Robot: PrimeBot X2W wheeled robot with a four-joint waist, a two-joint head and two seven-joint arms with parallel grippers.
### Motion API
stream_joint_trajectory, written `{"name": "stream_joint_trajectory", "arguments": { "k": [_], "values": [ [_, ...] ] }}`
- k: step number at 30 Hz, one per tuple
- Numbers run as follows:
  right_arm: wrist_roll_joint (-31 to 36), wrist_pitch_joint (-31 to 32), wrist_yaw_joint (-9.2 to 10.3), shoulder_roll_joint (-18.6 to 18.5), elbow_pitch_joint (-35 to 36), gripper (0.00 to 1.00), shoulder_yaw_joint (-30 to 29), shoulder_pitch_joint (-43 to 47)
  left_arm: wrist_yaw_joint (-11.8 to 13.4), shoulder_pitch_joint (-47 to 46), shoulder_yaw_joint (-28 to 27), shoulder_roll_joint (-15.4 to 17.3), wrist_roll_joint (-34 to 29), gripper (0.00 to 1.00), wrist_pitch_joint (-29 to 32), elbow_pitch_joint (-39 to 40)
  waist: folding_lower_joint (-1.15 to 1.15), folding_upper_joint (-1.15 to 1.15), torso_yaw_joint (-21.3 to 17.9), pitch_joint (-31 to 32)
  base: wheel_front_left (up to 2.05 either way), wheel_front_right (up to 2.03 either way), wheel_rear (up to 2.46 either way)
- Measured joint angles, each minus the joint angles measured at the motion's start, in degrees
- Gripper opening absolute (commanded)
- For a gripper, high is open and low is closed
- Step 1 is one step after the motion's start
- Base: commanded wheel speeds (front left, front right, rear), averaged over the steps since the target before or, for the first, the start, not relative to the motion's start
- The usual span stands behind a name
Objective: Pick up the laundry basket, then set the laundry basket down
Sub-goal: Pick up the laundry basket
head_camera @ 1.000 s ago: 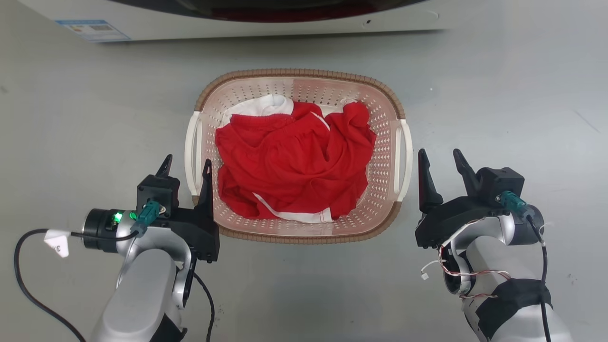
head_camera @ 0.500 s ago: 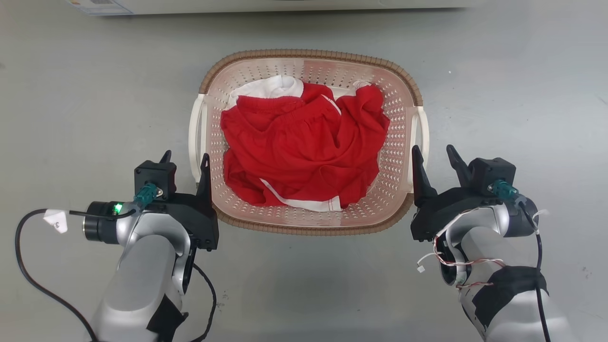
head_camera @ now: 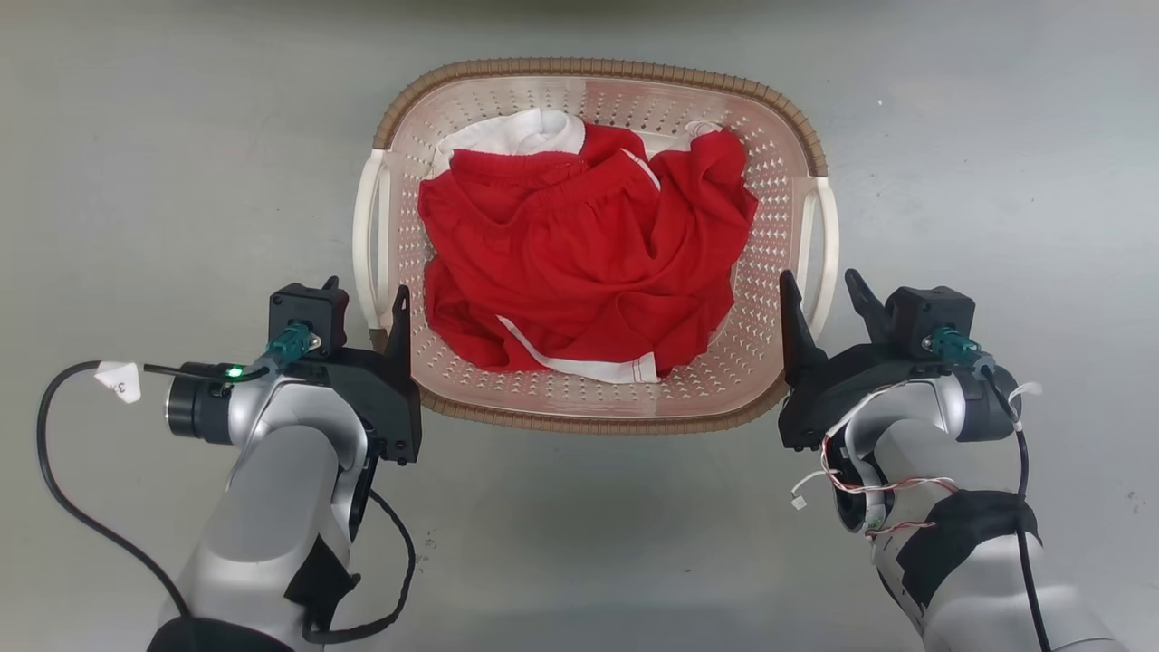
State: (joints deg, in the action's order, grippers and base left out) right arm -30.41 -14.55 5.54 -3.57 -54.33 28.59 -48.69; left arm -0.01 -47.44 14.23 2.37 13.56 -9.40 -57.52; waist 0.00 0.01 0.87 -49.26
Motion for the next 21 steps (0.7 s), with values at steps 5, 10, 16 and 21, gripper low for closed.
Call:
{"name": "stream_joint_trajectory", "arguments": {
  "k": [5, 10, 16, 21],
  "values": [
    [-2.0, 0.0, 0.07, 0.0, -0.8, 1.0, 2.3, -0.1, -0.1, -0.9, 0.2, -0.2, 0.4, 1.0, 0.1, -2.5, -0.01, 0.0, 0.3, -0.6, 0.0, 0.0, 0.0],
    [-3.4, 0.0, 0.14, 0.0, -1.4, 1.0, 3.8, -0.9, -0.5, -2.3, 0.5, -0.4, 0.4, 1.0, 0.2, -3.9, -0.01, -0.01, 0.4, -0.9, 0.0, 0.0, 0.0],
    [-5.5, 0.4, 0.57, 0.0, -1.7, 1.0, 5.7, -2.4, -0.6, -3.9, 1.1, -0.5, 0.4, 1.0, 0.3, -5.5, -0.01, -0.01, 0.3, -1.4, 0.0, 0.0, 0.0],
    [-6.5, 1.0, 0.6, 0.0, -1.7, 1.0, 7.3, -4.3, -1.1, -5.5, 1.5, -0.6, 0.5, 1.0, 0.8, -6.4, -0.01, -0.01, 0.2, -2.2, 0.0, 0.0, 0.0]
  ]
}}
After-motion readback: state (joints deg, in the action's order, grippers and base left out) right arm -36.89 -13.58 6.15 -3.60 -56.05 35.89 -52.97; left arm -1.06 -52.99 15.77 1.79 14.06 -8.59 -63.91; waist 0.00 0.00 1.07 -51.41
